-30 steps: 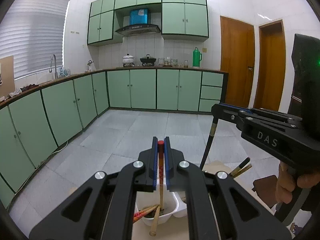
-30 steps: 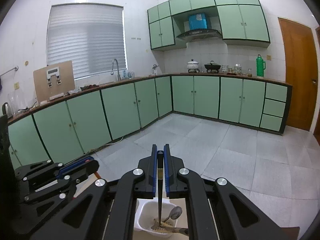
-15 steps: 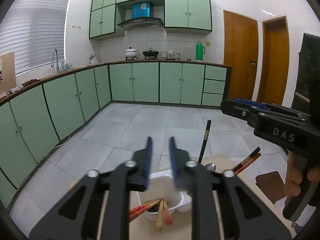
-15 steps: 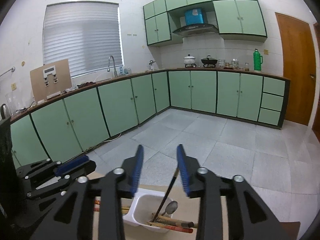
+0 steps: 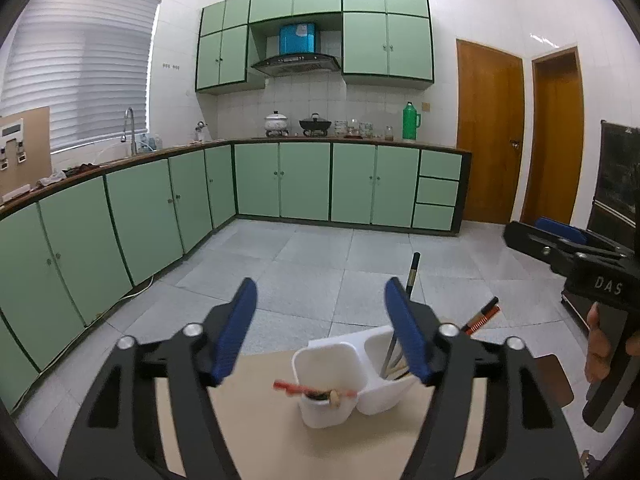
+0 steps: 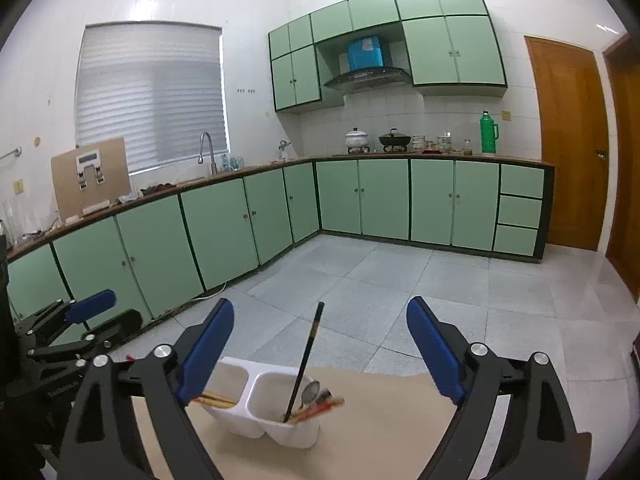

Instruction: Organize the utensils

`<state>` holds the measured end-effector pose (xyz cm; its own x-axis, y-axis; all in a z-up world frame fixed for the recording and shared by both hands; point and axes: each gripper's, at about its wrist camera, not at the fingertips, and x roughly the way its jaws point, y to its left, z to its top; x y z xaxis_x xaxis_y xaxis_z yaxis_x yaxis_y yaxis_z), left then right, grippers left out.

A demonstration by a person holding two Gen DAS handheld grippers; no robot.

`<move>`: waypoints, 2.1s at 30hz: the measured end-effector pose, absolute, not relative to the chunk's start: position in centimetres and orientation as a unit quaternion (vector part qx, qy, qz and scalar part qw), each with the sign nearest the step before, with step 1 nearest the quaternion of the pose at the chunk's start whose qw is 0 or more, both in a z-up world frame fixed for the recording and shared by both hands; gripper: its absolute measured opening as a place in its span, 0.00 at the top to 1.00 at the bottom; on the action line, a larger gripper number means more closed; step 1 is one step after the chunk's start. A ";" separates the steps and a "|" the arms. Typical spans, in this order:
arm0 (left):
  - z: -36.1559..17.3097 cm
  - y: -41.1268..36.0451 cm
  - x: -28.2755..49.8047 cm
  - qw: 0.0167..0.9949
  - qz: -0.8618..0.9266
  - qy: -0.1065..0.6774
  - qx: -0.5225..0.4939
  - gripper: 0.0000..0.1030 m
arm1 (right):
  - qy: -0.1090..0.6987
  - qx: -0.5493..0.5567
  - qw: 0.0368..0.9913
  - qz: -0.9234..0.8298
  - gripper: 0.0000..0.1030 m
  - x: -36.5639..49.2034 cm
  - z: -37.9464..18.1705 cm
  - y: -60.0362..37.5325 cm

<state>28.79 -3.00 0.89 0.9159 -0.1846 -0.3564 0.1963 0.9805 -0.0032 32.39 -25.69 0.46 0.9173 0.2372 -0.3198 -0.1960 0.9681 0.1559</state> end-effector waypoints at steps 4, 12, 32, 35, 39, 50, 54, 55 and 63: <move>0.5 -2.8 26.7 0.979 -0.097 0.180 0.016 0.29 | 0.169 0.067 0.977 0.107 0.07 30.1 -0.2 -26.8; -1.6 -3.0 21.2 0.974 -0.102 0.200 0.013 0.17 | 0.182 0.091 0.972 0.117 0.06 24.7 -2.5 -28.1; -3.4 -1.9 11.6 0.970 -0.080 0.229 -0.013 0.10 | 0.250 0.066 0.953 0.155 0.06 15.5 -5.6 -24.6; -3.2 -1.9 11.1 0.971 -0.077 0.227 -0.010 0.10 | 0.248 0.059 0.954 0.158 0.06 15.0 -5.4 -24.0; -2.6 -1.7 10.7 0.972 -0.072 0.221 -0.010 0.10 | 0.245 0.054 0.954 0.162 0.06 14.5 -4.9 -23.5; -1.8 -2.0 9.2 0.977 -0.073 0.202 -0.002 0.10 | 0.230 0.038 0.959 0.164 0.06 13.3 -3.6 -22.9; -1.7 -2.1 8.8 0.977 -0.074 0.198 0.001 0.10 | 0.227 0.030 0.959 0.167 0.06 13.2 -3.4 -22.4; -1.7 -2.1 8.8 0.977 -0.074 0.198 0.002 0.10 | 0.227 0.029 0.959 0.167 0.06 13.2 -3.4 -22.5; -1.9 -2.0 8.8 0.977 -0.073 0.199 -0.001 0.10 | 0.228 0.028 0.959 0.169 0.06 13.3 -3.5 -22.3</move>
